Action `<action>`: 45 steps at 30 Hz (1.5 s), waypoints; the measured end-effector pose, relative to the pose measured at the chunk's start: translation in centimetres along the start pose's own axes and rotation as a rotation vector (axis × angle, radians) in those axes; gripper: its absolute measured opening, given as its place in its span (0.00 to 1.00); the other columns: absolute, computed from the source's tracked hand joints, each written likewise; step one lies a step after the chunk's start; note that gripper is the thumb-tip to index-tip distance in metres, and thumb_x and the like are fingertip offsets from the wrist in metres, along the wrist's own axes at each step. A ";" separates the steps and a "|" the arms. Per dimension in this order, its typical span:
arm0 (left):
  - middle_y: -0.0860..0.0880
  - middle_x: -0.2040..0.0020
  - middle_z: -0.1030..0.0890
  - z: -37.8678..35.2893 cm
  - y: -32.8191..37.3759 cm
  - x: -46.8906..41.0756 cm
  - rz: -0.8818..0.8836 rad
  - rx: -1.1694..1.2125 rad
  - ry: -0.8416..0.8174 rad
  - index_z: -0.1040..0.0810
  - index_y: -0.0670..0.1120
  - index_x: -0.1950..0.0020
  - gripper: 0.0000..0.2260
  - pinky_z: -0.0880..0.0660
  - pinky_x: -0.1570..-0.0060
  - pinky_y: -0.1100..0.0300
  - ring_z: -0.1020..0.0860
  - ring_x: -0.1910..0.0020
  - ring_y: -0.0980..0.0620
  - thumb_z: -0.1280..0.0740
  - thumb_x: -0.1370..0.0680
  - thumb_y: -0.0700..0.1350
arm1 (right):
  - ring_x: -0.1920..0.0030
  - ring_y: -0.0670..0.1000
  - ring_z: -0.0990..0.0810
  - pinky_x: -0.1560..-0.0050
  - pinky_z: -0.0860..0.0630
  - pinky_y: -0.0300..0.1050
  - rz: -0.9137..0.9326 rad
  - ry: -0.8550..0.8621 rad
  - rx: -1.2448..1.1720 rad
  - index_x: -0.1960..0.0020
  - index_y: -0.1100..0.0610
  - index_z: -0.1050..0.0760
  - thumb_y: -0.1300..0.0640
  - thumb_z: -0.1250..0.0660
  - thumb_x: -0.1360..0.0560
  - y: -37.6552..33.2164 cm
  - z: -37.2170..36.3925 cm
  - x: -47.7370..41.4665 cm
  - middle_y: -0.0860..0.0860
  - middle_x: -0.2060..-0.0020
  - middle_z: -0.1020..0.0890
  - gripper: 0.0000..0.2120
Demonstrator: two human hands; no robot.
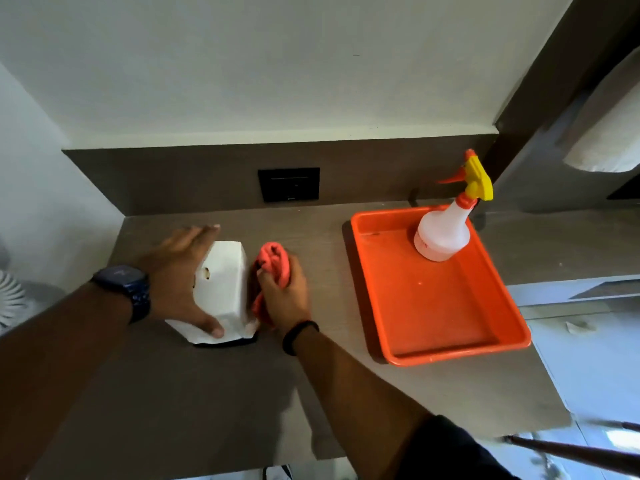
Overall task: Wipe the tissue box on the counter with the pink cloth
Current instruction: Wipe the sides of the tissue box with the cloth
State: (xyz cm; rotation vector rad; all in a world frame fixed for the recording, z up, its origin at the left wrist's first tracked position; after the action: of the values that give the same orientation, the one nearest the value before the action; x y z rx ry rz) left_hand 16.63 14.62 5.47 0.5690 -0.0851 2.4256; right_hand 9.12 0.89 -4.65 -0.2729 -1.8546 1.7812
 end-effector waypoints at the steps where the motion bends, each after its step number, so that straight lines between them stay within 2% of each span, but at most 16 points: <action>1: 0.46 0.22 0.47 -0.8 -0.3 -0.2 -0.003 -0.030 -0.023 0.59 0.48 0.23 0.73 0.42 0.28 0.50 0.45 0.25 0.44 0.28 0.58 0.75 | 0.41 0.55 0.18 0.37 0.22 0.63 -0.005 -0.027 -0.003 0.42 0.36 0.26 0.41 0.34 0.34 0.3 -1.1 0.1 0.53 0.41 0.18 0.19; 4: 0.45 0.24 0.41 -1.9 -0.8 -1.2 -0.035 -0.078 0.050 0.56 0.46 0.24 0.70 0.38 0.31 0.52 0.38 0.28 0.44 0.26 0.55 0.71 | 0.35 0.52 0.22 0.31 0.27 0.61 0.005 -0.066 -0.012 0.46 0.24 0.30 0.33 0.37 0.29 0.4 -3.2 0.5 0.49 0.36 0.21 0.12; 5: 0.45 0.25 0.40 -2.0 -0.8 -1.5 -0.046 -0.085 0.071 0.55 0.46 0.24 0.69 0.38 0.31 0.52 0.37 0.29 0.44 0.26 0.54 0.71 | 0.34 0.52 0.23 0.30 0.27 0.60 -0.008 -0.051 -0.016 0.45 0.23 0.30 0.28 0.39 0.29 0.5 -3.4 0.7 0.49 0.35 0.22 0.13; 8: 0.44 0.27 0.35 -1.9 -0.5 -1.7 -0.088 -0.121 0.124 0.49 0.45 0.25 0.66 0.41 0.29 0.48 0.35 0.31 0.42 0.29 0.55 0.72 | 0.32 0.49 0.26 0.28 0.28 0.58 -0.019 -0.015 -0.039 0.31 0.36 0.31 0.26 0.45 0.29 1.5 -3.5 2.0 0.48 0.31 0.25 0.31; 12: 0.44 0.29 0.33 -1.6 -0.3 -1.5 -0.110 -0.111 0.134 0.46 0.45 0.26 0.63 0.41 0.29 0.48 0.33 0.32 0.42 0.27 0.54 0.70 | 0.31 0.47 0.25 0.30 0.26 0.59 0.067 0.031 -0.035 0.30 0.33 0.34 0.23 0.47 0.27 2.7 -3.6 4.3 0.46 0.30 0.24 0.29; 14: 0.45 0.30 0.32 -1.5 -0.3 -1.4 -0.109 -0.110 0.129 0.45 0.45 0.26 0.63 0.39 0.30 0.47 0.32 0.33 0.42 0.26 0.54 0.70 | 0.28 0.48 0.28 0.28 0.28 0.60 0.099 0.049 -0.039 0.28 0.34 0.35 0.24 0.48 0.26 2.1 -3.7 4.2 0.46 0.28 0.27 0.30; 17: 0.45 0.30 0.31 -1.6 -0.4 -1.6 -0.107 -0.103 0.131 0.44 0.46 0.27 0.63 0.37 0.30 0.46 0.31 0.35 0.43 0.28 0.55 0.71 | 0.24 0.49 0.32 0.25 0.33 0.61 0.160 0.039 0.034 0.31 0.28 0.36 0.24 0.51 0.26 -0.4 -3.7 2.6 0.38 0.28 0.30 0.26; 20: 0.45 0.31 0.31 -1.8 -0.6 -1.8 -0.089 -0.090 0.114 0.44 0.47 0.27 0.63 0.37 0.31 0.47 0.31 0.35 0.43 0.29 0.56 0.72 | 0.23 0.50 0.35 0.23 0.36 0.61 0.183 -0.011 0.111 0.28 0.38 0.36 0.26 0.51 0.25 -0.9 -3.9 0.8 0.45 0.25 0.30 0.31; 23: 0.44 0.31 0.31 -2.1 -0.8 -1.8 -0.071 -0.104 0.122 0.44 0.46 0.27 0.64 0.36 0.30 0.44 0.30 0.36 0.41 0.29 0.57 0.71 | 0.27 0.50 0.29 0.26 0.33 0.61 0.155 0.002 0.066 0.29 0.41 0.34 0.33 0.49 0.22 0.2 -3.8 0.7 0.49 0.28 0.25 0.25; 26: 0.43 0.33 0.30 -2.3 -0.7 -1.8 -0.075 -0.078 0.131 0.43 0.46 0.28 0.63 0.35 0.32 0.42 0.30 0.37 0.39 0.28 0.58 0.69 | 0.27 0.50 0.30 0.26 0.34 0.60 0.157 0.050 0.049 0.28 0.43 0.34 0.36 0.48 0.21 1.5 -3.7 2.7 0.50 0.28 0.26 0.25; 29: 0.42 0.34 0.29 -2.2 -0.9 -1.8 -0.070 -0.064 0.155 0.42 0.47 0.29 0.62 0.32 0.35 0.40 0.29 0.39 0.38 0.28 0.58 0.69 | 0.24 0.51 0.34 0.25 0.35 0.61 0.242 0.046 0.018 0.28 0.45 0.35 0.41 0.47 0.20 1.2 -3.8 4.0 0.52 0.27 0.28 0.22; 31: 0.42 0.35 0.28 -2.2 -1.0 -1.9 -0.080 -0.054 0.169 0.41 0.48 0.30 0.62 0.30 0.38 0.39 0.28 0.40 0.37 0.27 0.59 0.69 | 0.23 0.47 0.37 0.23 0.37 0.59 0.326 0.018 0.017 0.28 0.52 0.32 0.44 0.47 0.19 0.1 -3.8 3.4 0.54 0.26 0.28 0.23; 33: 0.43 0.37 0.27 -2.0 -1.0 -1.9 -0.078 -0.041 0.175 0.40 0.49 0.31 0.61 0.28 0.42 0.40 0.27 0.42 0.38 0.25 0.59 0.68 | 0.24 0.46 0.36 0.22 0.38 0.55 0.326 -0.017 0.044 0.28 0.56 0.31 0.43 0.48 0.20 -0.8 -4.0 1.7 0.56 0.26 0.28 0.27; 35: 0.43 0.37 0.27 -1.9 -0.9 -1.8 -0.073 -0.038 0.175 0.40 0.49 0.30 0.61 0.28 0.42 0.41 0.28 0.42 0.38 0.25 0.59 0.68 | 0.25 0.52 0.33 0.23 0.37 0.56 0.238 -0.037 0.059 0.28 0.57 0.31 0.39 0.51 0.21 -0.9 -4.2 0.0 0.57 0.27 0.27 0.31; 39: 0.43 0.36 0.27 -2.0 -1.0 -1.9 -0.066 -0.030 0.172 0.41 0.50 0.30 0.62 0.27 0.43 0.41 0.28 0.42 0.38 0.25 0.60 0.68 | 0.34 0.58 0.24 0.31 0.30 0.60 0.173 0.024 0.066 0.35 0.58 0.26 0.38 0.52 0.22 -0.1 -4.1 -0.8 0.58 0.37 0.20 0.31; 45: 0.40 0.37 0.26 -2.0 -0.9 -1.7 -0.071 -0.057 0.206 0.39 0.47 0.30 0.61 0.26 0.46 0.38 0.26 0.44 0.35 0.28 0.60 0.68 | 0.28 0.49 0.31 0.25 0.35 0.50 0.204 0.052 0.003 0.30 0.53 0.31 0.31 0.52 0.21 0.9 -3.9 3.4 0.53 0.31 0.25 0.33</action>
State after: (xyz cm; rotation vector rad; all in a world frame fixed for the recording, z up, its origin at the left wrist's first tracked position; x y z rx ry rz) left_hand 17.61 14.75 2.88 0.2892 -0.0461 2.3901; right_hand 8.14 6.02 -4.83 -0.5185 -1.8426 1.8917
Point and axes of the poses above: each hand's wrist, its own x-axis away from the middle knuckle, its own z-axis out of the back of the hand, y = z × x, the point moved 7 cm from there along -x, towards the middle knuckle
